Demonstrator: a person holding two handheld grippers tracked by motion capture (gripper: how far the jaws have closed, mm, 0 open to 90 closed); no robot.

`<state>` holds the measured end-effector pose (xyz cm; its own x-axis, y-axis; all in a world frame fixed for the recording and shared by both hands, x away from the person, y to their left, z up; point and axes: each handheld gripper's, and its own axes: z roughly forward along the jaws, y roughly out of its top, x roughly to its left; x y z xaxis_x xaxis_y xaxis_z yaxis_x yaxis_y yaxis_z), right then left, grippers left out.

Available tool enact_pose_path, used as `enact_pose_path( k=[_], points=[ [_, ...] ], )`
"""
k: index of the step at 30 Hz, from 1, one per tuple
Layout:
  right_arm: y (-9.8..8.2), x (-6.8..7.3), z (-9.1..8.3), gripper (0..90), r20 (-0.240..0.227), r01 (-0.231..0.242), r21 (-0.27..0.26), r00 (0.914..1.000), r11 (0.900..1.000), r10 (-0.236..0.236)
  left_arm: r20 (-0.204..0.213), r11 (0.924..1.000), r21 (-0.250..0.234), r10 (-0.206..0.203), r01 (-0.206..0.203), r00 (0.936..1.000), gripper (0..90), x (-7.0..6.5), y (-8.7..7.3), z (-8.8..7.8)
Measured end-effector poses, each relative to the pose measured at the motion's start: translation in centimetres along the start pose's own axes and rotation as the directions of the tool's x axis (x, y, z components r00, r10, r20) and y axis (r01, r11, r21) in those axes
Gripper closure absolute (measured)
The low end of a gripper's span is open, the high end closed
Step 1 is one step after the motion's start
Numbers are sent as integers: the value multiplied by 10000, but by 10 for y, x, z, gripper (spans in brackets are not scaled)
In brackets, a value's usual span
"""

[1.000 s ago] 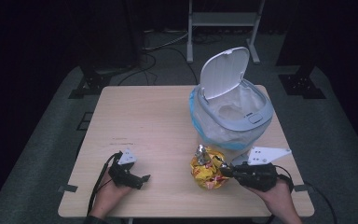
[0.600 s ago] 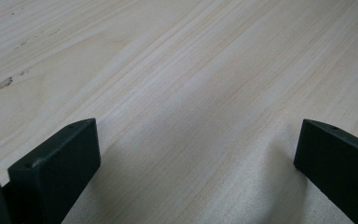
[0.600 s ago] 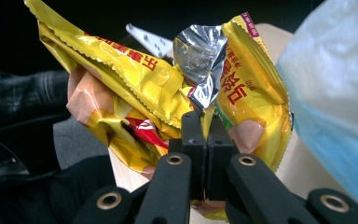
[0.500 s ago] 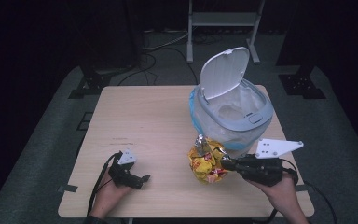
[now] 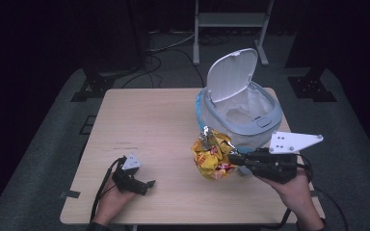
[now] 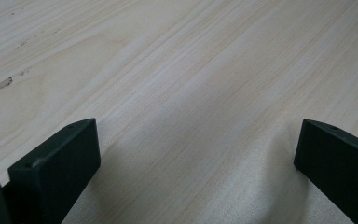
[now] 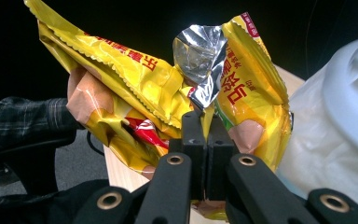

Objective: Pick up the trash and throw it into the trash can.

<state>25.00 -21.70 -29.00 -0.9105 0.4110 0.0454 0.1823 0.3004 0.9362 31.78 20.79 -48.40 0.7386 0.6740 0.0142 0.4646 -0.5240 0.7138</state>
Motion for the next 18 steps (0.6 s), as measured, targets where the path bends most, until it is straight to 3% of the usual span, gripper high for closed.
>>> enact_pose_path(
  k=[18],
  points=[
    [36, -7, -22, 889, 362, 420, -884, 9986, 9952, -389, 1, 10000, -1, 0, 0, 10000, 0, 0, 0, 0]
  ],
)
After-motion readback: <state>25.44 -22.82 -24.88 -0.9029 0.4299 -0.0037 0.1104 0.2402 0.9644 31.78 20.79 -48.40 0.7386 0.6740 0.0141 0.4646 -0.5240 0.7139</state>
